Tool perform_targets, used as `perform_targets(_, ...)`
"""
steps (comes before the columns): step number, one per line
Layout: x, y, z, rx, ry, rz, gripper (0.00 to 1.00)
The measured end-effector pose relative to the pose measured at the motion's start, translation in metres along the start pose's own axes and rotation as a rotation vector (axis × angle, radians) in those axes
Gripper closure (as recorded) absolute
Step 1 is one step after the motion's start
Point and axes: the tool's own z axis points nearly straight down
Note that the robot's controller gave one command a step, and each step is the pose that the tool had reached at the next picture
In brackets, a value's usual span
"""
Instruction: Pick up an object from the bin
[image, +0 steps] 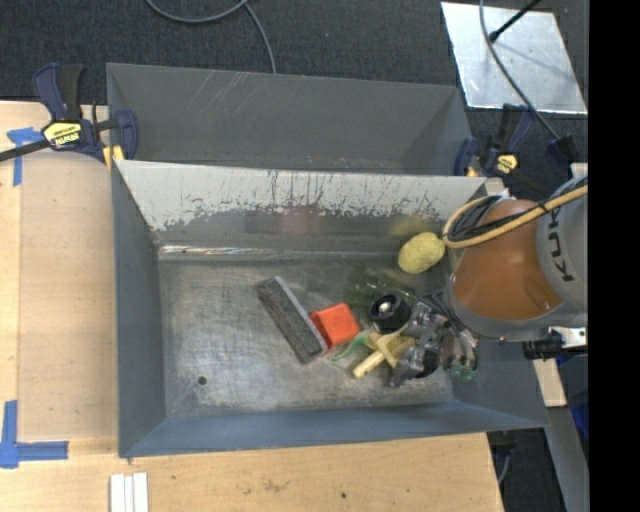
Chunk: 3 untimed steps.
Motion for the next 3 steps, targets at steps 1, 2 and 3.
perform_targets(1,0.0,0.0,0.0,0.0,0.0,0.0,1.0)
perform_targets(2,0.003,0.004,-0.039,-0.003,0.007,-0.001,1.0)
perform_targets(3,-0.01,-0.001,-0.071,-0.005,-0.003,-0.088,1.0)
